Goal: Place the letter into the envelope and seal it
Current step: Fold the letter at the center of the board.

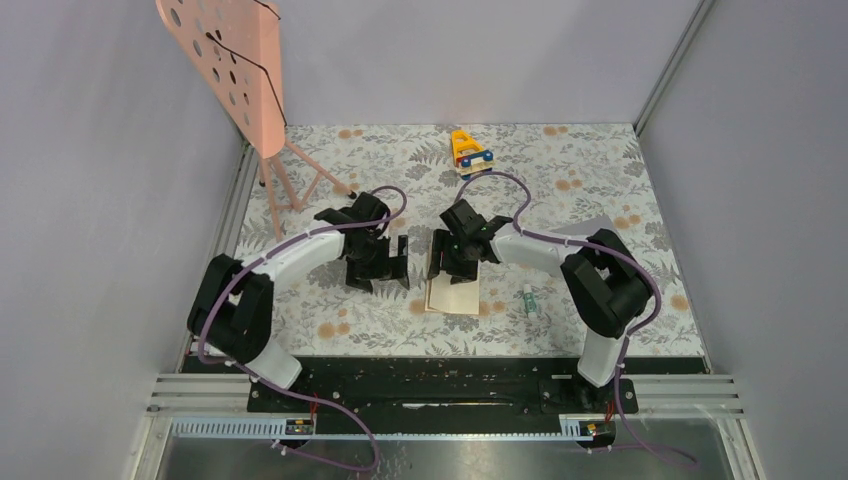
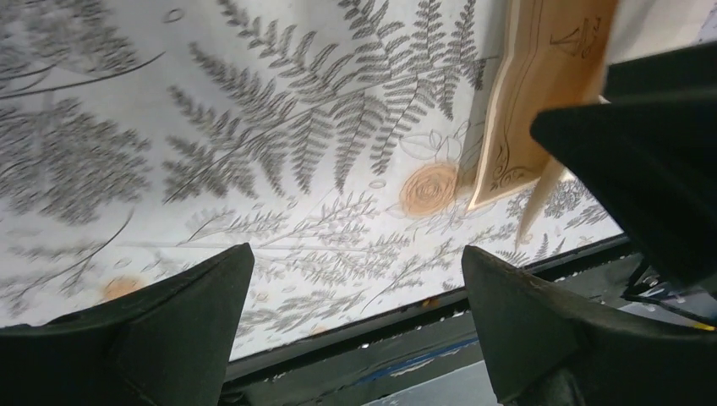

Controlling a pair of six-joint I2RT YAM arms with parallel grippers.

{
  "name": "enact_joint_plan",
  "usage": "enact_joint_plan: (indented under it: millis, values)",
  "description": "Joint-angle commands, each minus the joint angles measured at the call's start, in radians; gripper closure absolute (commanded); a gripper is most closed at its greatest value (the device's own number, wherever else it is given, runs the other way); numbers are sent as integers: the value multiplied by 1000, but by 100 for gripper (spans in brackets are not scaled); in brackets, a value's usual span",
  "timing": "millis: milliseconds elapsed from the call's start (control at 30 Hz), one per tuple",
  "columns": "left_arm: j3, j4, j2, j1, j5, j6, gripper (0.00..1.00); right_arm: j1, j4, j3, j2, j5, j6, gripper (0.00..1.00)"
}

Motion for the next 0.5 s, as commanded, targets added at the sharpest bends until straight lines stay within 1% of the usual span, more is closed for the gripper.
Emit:
enact_joint_plan:
  millis: [0, 100, 200, 300, 367, 467]
  values:
    - [18, -97, -135, 15, -92, 68, 2, 8, 23, 29, 23, -16, 10, 33]
    - [39, -95, -154, 16, -37, 57, 2, 6, 12, 39, 30, -7, -1, 34]
    - [62, -69, -149, 16, 7, 37, 3, 6, -25, 73, -5, -38, -25, 34]
    - [102, -77, -144, 10, -41, 31, 3, 7, -39, 86, -93, -61, -40, 33]
    - [124, -81, -148, 10, -62, 34, 3, 7, -73, 101, -149, -56, -63, 31]
    - [145, -70, -147, 11, -44, 34, 3, 6, -111, 112, -195, -52, -88, 21]
